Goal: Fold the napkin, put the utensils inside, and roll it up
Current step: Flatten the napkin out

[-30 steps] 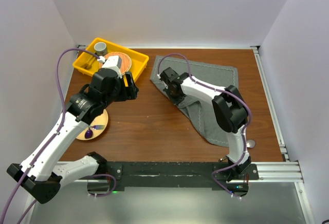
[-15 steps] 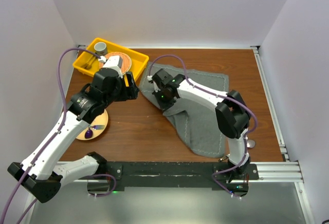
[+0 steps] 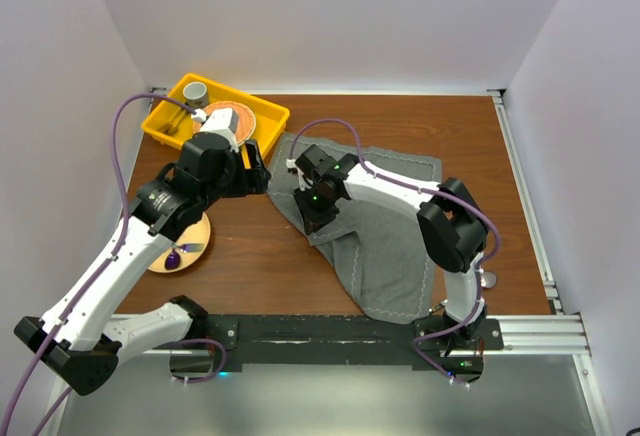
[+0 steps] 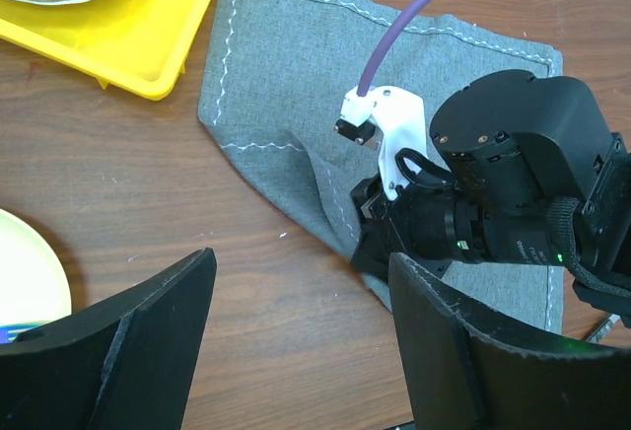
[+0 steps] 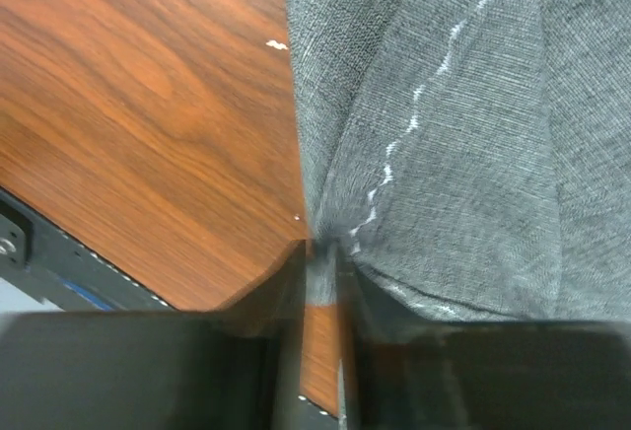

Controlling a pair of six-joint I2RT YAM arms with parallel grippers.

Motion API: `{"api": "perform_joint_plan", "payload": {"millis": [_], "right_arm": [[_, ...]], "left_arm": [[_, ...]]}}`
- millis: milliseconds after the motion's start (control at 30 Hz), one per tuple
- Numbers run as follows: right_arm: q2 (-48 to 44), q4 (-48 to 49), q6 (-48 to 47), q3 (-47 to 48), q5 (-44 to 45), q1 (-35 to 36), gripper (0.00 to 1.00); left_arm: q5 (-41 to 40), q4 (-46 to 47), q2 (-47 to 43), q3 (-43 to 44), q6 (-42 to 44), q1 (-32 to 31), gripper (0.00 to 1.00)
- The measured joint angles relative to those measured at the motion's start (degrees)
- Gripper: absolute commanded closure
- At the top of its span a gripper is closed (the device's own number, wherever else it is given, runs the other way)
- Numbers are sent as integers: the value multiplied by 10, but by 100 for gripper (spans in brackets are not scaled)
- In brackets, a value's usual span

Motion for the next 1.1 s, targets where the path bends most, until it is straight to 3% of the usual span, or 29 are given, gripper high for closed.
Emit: {"api": "perform_joint_plan", "payload": {"millis": [200,367,733,1000,1100], "right_arm": [[0,5,-1,-15,-7,0,63],[0,5,-2,-28,-7,2,55],[32,-14,-10,-19,72,51,53],[42,-34,-12,-2,133,66,70],[42,-45,-12,4,141,66,88]], "left_arm": [[0,0,-9,-1,0,0,24],[0,0,-15,-5,0,0,24],[0,0,-17,-8,0,0,24],[0,0,-21,-8,0,0,24],[0,-1,-22,-8,0,0,23]]}}
